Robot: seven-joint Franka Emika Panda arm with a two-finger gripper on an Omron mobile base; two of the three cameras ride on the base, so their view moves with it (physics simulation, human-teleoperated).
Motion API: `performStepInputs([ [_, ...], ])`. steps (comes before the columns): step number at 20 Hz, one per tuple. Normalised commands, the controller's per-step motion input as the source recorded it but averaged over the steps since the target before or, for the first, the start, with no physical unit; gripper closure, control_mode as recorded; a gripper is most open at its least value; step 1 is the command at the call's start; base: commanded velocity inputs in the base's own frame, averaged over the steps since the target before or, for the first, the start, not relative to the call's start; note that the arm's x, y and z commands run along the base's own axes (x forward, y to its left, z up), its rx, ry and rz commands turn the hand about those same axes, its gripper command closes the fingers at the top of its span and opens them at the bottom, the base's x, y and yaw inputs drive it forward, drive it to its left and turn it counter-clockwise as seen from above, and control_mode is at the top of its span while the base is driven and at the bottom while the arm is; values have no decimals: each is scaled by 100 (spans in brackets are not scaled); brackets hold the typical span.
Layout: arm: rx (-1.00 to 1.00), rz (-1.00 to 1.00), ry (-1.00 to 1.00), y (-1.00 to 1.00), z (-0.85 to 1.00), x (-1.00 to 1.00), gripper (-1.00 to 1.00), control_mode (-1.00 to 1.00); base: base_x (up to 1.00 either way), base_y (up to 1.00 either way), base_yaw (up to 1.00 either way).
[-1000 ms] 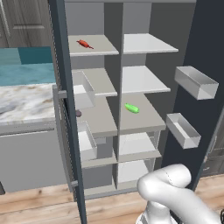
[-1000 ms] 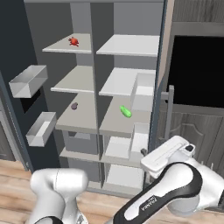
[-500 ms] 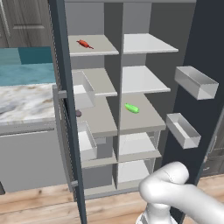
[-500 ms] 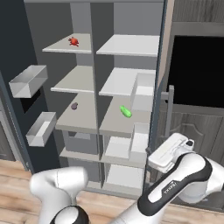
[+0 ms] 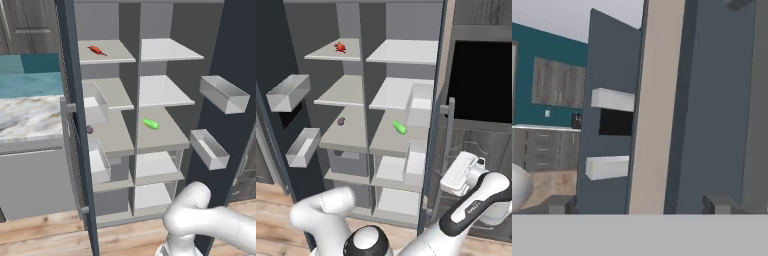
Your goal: There's a fish in the fridge that needs to be moved to the freezer for freezing. Pick up the fish from the fridge, place it on any shelf in the freezer, and close the fridge and freezer doors when done.
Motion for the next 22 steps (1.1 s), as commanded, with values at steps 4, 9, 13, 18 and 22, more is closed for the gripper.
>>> performStepInputs([
  [4,0,7,0,-33,-32,24,-100,-100,0,0,0],
  [9,0,0,0,-7,-49,43,-100,-100,0,0,0],
  [13,0,0,0,0,-51,49,-100,-100,0,0,0],
  [18,0,0,0,1,-53,46,-100,-100,0,0,0],
  [22,0,0,0,55,-37,3,-100,-100,0,0,0],
])
